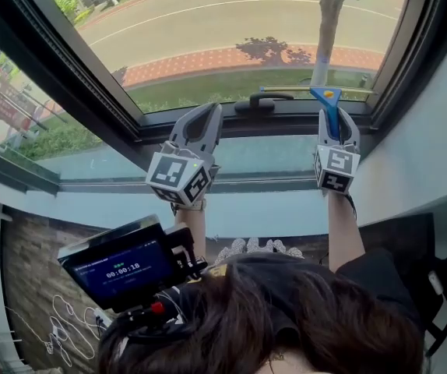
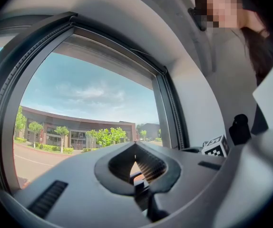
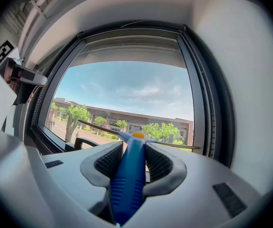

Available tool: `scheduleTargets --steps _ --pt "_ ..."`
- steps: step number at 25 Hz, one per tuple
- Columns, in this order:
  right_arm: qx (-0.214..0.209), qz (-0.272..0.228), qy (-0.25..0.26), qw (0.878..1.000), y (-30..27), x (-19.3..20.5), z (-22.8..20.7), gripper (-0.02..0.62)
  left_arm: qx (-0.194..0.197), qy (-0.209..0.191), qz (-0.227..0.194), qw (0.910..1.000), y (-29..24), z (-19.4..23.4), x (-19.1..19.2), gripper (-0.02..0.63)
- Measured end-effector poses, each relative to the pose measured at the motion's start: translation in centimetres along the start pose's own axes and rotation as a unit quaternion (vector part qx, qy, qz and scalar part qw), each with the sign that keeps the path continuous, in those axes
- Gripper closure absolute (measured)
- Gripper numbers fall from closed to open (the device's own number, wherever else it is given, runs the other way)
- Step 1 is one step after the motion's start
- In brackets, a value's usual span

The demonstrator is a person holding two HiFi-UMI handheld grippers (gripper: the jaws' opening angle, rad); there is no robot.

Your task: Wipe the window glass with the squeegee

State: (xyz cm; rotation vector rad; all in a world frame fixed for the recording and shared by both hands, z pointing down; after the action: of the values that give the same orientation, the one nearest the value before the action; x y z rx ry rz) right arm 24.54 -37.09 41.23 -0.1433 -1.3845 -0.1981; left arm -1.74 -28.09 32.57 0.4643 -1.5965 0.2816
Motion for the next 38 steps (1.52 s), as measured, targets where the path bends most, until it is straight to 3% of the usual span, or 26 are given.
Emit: scheduleTargets --steps 5,10,14,18,22,33,38 --pt "-0.003 -0.006 0.002 1.000 3.7 0.2 -1.8 0.454 -0.021 -0.012 0.005 0.9997 2.6 -4.3 0.2 0.604" --pt "-0.022 -0.018 -0.002 1.000 4.4 -0.9 0.4 0.454 -0.046 -0.026 0.006 0.9986 4.7 -4.0 -0.7 0.604" --pt "-0.040 -0.021 -0.015 0.999 3.9 -1.6 2.7 0.454 -0.037 -0.031 0.002 0.9988 5.4 -2.9 -1.1 0.604" --pt "-0.027 -0.024 -0.006 0.999 3.8 -2.2 3.2 0.454 -0.005 -0.032 -0.005 0.9995 5.0 -2.6 -0.8 0.604" --pt "-0.015 -0.023 -0.007 1.000 3.6 -3.6 5.2 0.454 0.010 -0.026 -0.008 0.9996 6.5 0.2 -1.2 0.604" --pt "0.006 -0.017 0.004 1.000 4.2 -7.1 12.7 0.454 0.007 -0.010 -0.021 0.9997 12.7 9.4 -2.2 0.604" --pt "0.007 -0.023 0.010 1.000 4.5 -7.1 14.4 0.456 0.014 -0.012 -0.015 0.9997 13.7 10.2 -1.2 0.604"
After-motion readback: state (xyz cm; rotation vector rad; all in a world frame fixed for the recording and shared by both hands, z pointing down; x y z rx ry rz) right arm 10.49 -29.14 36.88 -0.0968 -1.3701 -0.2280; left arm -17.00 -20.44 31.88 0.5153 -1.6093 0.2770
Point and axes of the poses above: the fingertips, and each gripper's own axes: y backward along the fingers, z to its left, x out of its underside, the point moved 2 cm from there along y, backward along the fingers, and after that the axes turned 1 degree about x, right-handed, at the moved point
